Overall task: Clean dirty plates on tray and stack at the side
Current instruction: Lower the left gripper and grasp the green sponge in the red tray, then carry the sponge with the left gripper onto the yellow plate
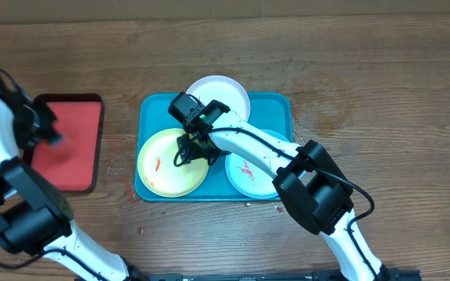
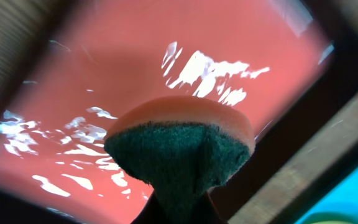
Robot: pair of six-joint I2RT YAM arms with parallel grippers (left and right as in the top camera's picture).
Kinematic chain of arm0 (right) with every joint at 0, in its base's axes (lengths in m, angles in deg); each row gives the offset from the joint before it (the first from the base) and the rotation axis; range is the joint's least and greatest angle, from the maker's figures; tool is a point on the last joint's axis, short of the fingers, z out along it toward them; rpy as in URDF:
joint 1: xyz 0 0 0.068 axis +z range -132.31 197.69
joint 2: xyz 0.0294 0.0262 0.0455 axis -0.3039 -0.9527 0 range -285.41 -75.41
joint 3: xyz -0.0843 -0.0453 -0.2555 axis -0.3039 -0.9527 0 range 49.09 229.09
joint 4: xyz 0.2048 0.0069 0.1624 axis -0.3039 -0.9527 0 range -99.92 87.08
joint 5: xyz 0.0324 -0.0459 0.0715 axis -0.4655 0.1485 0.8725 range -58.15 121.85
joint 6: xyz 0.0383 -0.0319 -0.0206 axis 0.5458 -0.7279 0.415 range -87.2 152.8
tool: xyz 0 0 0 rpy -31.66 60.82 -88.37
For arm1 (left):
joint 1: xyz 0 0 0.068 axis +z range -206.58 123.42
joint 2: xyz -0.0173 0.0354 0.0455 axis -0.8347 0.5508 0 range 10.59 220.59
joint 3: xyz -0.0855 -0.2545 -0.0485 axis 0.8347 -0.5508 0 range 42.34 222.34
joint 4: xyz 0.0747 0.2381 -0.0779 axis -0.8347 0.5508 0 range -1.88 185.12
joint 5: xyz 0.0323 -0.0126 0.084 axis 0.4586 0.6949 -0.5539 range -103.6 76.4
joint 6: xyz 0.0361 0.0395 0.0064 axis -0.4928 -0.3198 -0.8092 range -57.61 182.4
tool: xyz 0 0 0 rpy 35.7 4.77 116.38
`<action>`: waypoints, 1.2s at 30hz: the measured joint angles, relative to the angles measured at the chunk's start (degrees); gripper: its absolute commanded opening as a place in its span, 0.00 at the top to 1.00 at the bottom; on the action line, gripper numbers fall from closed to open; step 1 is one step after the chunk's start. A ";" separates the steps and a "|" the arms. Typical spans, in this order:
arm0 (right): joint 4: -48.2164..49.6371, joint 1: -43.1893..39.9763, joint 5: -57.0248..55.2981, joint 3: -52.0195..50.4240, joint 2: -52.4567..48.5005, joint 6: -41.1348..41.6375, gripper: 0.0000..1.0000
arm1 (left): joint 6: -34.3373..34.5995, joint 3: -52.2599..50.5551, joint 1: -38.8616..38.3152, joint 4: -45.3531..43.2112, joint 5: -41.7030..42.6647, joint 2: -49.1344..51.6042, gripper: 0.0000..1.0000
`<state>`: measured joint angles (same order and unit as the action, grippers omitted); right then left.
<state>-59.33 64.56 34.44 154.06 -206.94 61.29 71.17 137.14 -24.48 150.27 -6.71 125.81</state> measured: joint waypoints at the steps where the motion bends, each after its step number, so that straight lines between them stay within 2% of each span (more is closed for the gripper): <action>1: 0.00 0.00 0.00 0.00 0.00 -0.02 0.18 | 0.00 -0.83 -0.31 0.31 0.00 0.66 0.96; 4: 0.04 0.00 0.04 0.00 0.00 0.00 0.14 | 0.02 0.37 -0.96 3.85 0.13 1.31 0.96; 11: 0.33 0.00 0.11 0.00 0.00 -0.02 0.16 | 0.04 18.14 -0.57 13.38 0.39 -0.09 0.96; 13: 0.33 0.00 0.07 0.00 0.00 -0.28 0.28 | 0.04 18.93 -0.59 13.46 -0.33 -1.57 0.96; 17: 0.57 0.00 0.17 -0.15 -0.02 -0.46 0.65 | 0.04 12.37 -1.09 8.68 -1.60 -3.28 0.96; 18: 0.68 0.00 0.24 -0.24 -0.02 -0.24 0.71 | 0.04 9.42 -1.36 7.34 -1.77 -3.23 0.96; 21: 0.68 -0.02 0.20 -0.35 -0.02 -0.02 0.73 | 0.07 3.96 -1.88 6.93 -1.46 -1.86 0.96; 24: 0.33 -0.02 0.17 -0.35 -0.02 0.00 0.77 | 0.04 3.08 -2.25 7.41 0.87 -0.94 0.96; 32: -0.48 -0.13 -0.02 -0.37 -0.02 -0.07 0.96 | -1.60 12.04 -3.06 12.11 11.67 -2.78 0.96; 36: -0.76 -0.39 0.44 -0.37 0.00 -0.07 0.96 | -2.80 12.72 -6.47 14.45 11.93 -5.49 0.96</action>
<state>-60.09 64.17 34.88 153.69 -206.94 61.22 68.37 149.86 -30.95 164.71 5.23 120.32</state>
